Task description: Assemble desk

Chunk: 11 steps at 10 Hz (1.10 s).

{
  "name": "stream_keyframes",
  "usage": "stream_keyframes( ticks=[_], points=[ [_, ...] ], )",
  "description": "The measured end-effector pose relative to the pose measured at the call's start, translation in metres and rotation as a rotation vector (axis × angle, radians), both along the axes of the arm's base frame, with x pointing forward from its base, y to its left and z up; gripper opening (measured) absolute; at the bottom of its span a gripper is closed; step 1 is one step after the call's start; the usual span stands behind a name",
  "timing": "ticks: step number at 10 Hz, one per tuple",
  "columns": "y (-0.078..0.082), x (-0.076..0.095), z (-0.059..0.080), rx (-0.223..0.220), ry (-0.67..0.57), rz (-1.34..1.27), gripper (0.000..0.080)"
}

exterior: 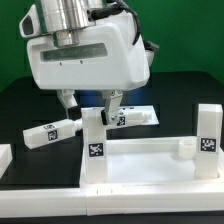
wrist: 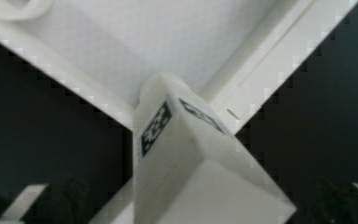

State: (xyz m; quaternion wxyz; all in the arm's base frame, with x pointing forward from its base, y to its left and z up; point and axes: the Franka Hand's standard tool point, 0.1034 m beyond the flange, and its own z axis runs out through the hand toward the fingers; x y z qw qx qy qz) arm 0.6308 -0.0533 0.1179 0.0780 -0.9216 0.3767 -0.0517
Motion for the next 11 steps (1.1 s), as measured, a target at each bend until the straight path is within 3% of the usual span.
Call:
stream_keyframes(
  ticks=[1,2,3,4,6,8,11],
  points=[
    [0.0,0.0,0.0,-0.02,-0.008,0.081,0.0643],
    [0.005,0.002,0.0,-0.085,-0.027,0.316,0.0648],
    [0.011,0.002,-0.002,-0.116,-0.033,0.536,0.0648],
    [0.011,0.001,-0.002,-0.126,-0.034,0.704,0.0649],
    [0.01,0.001,-0.003,-0.118,-0.028,0.633,0.0649],
    [0.01,0.001,-0.003,-0.102,-0.018,0.525,0.0346],
    [0.008,0.0,-0.003,-0.058,0.03,-0.008,0.0293]
  ],
)
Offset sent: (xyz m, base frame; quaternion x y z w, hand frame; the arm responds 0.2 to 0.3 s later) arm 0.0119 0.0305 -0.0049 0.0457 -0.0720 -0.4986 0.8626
